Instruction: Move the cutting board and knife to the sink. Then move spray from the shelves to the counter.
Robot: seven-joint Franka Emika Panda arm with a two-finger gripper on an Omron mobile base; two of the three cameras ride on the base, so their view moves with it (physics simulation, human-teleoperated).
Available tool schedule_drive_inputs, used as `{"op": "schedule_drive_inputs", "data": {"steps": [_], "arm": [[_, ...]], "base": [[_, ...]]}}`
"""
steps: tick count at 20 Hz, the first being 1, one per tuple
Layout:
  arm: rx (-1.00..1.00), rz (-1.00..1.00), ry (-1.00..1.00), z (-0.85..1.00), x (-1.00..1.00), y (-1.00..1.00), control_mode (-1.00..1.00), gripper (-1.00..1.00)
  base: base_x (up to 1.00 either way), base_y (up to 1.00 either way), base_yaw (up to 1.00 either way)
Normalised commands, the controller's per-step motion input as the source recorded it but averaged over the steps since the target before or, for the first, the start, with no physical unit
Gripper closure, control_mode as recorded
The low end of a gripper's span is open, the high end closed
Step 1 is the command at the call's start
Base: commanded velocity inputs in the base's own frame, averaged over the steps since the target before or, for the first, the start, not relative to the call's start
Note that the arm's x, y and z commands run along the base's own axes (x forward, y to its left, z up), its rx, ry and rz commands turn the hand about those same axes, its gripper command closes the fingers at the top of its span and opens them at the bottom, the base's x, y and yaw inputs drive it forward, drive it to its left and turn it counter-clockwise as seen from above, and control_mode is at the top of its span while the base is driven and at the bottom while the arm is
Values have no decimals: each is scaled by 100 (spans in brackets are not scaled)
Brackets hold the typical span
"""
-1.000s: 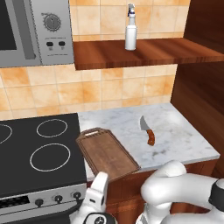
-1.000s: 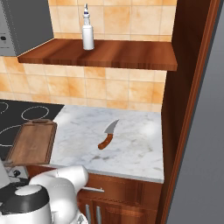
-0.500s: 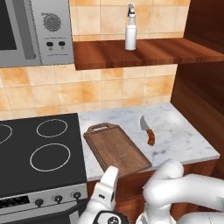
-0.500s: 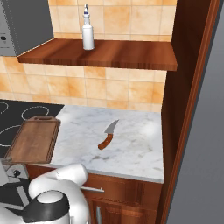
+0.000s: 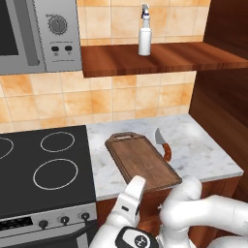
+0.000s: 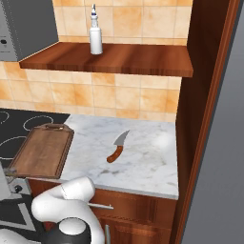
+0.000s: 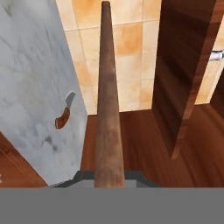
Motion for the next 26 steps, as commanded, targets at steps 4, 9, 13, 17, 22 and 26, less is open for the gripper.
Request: {"op": "schedule_drive_inputs", "data": {"steps": [4, 9, 13, 17, 22, 26], "arm": [[5, -6, 0, 36, -4, -24, -100, 100], [2, -4, 1, 35, -3, -20, -100, 100], [0, 0, 7, 25, 0, -12, -100, 100], [-1, -1, 4, 9, 0, -6, -100, 100], [0, 0, 0, 0, 0, 0, -100, 100], [0, 0, 0, 0, 0, 0, -100, 100]], "base": [[0, 0, 0], [0, 0, 0], [0, 0, 0], [0, 0, 0], [0, 0, 0], [0, 0, 0]]}}
